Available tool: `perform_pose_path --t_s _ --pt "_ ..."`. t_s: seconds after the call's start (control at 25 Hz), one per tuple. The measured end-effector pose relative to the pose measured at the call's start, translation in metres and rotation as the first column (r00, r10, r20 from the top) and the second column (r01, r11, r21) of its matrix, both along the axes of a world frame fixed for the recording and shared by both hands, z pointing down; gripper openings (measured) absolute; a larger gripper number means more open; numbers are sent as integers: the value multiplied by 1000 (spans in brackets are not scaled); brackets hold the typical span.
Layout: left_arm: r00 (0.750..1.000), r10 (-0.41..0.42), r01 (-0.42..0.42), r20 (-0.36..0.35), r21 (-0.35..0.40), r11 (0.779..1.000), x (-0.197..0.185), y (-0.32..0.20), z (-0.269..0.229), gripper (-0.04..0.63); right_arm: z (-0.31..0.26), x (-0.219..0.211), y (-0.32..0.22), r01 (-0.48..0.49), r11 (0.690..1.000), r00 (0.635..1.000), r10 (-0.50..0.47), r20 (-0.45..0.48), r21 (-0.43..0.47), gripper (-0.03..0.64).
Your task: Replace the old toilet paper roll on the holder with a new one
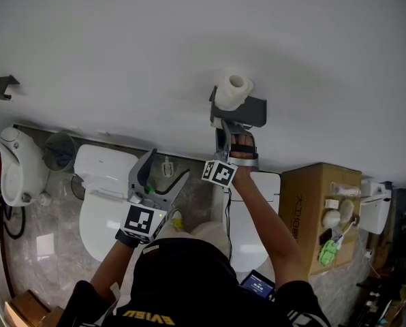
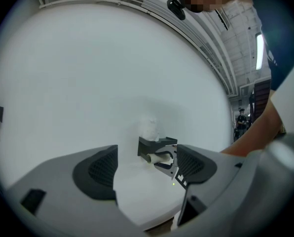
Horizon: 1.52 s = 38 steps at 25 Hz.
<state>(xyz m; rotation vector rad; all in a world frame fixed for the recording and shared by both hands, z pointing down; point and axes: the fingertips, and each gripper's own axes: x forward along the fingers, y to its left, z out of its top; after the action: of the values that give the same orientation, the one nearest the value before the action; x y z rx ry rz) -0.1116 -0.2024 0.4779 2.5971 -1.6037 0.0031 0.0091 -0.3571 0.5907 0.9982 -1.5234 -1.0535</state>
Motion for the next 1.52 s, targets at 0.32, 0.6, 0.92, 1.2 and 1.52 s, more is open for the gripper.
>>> perform_pose_path --t_s 0.32,0.6,0.92,1.2,1.52 --pt "1000 9 -9 -1 1 1000 3 3 0 382 -2 10 2 -11 1000 1000 11 -21 1 173" --pt "1000 14 -14 3 0 1000 6 5 4 382 -3 25 2 -34 999 999 34 -39 11 173" --pt "999 34 -34 -14 0 999 15 5 1 377 -7 50 5 -74 997 996 75 -47 13 172" --pt "999 44 -44 -8 -1 999 18 6 3 371 -6 71 2 -115 993 991 116 -64 15 172" --pt "997 66 -65 -35 32 997 21 5 -7 370 -2 97 -1 -172 985 982 173 -73 11 172"
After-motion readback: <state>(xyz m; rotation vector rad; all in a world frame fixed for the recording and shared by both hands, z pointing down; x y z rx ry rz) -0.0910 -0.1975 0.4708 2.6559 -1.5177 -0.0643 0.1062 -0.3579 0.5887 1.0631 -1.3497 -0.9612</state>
